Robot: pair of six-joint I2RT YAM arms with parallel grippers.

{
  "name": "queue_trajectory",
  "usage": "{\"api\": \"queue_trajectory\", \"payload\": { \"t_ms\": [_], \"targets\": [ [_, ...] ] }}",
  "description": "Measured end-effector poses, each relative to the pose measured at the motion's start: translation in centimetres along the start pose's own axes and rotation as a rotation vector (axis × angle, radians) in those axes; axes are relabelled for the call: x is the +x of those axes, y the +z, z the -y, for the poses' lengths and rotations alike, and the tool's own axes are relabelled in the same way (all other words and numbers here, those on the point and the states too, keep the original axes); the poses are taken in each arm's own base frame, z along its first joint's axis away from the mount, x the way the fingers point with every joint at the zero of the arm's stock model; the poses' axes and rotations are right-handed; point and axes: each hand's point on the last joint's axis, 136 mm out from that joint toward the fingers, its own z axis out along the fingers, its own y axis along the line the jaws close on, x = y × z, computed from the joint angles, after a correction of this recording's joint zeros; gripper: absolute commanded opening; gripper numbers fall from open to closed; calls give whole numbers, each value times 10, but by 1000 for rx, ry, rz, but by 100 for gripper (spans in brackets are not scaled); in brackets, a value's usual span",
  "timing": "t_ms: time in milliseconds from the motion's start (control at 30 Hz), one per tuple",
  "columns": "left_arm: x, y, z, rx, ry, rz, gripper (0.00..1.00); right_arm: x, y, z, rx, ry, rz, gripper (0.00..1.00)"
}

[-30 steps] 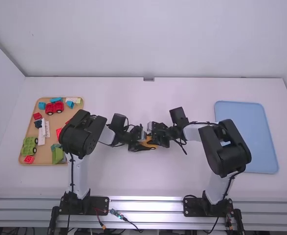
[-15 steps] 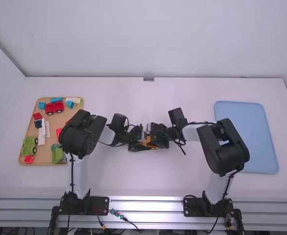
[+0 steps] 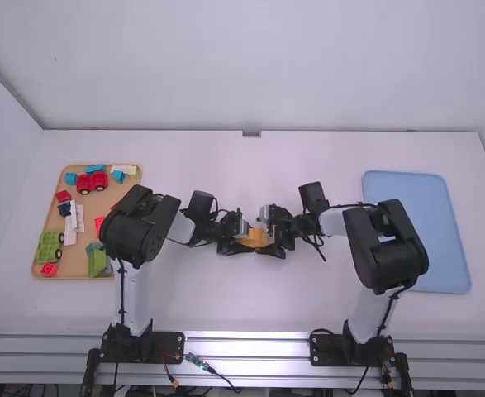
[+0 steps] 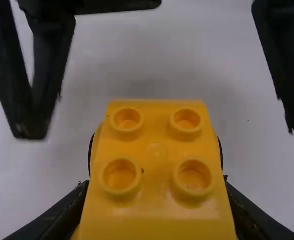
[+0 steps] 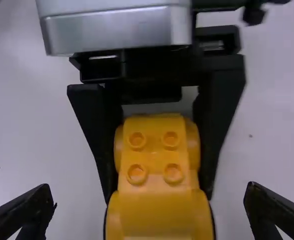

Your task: Assemble lego blocks to make yellow taxi

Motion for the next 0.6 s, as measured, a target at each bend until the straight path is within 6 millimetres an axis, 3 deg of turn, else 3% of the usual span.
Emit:
{"api": "queue_trajectory", "payload": {
  "t_ms": [167, 233, 367, 400, 600],
  "targets": [
    [0, 0, 0, 0, -1, 0, 41, -10, -16, 9, 42, -21, 27, 99],
    [0, 0, 0, 1, -3, -2, 49, -15, -24, 12, 63, -26, 31, 99],
    [0, 0, 2, 9, -5, 0, 83, -15, -36, 13, 87, 1, 7, 99],
    [0, 1, 4, 18, -4, 2, 99, -14, -39, 14, 96, 8, -3, 99],
    [-3, 3, 1, 40, -42, -17, 99, -2, -40, 17, 146, -13, -25, 99]
  ]
}}
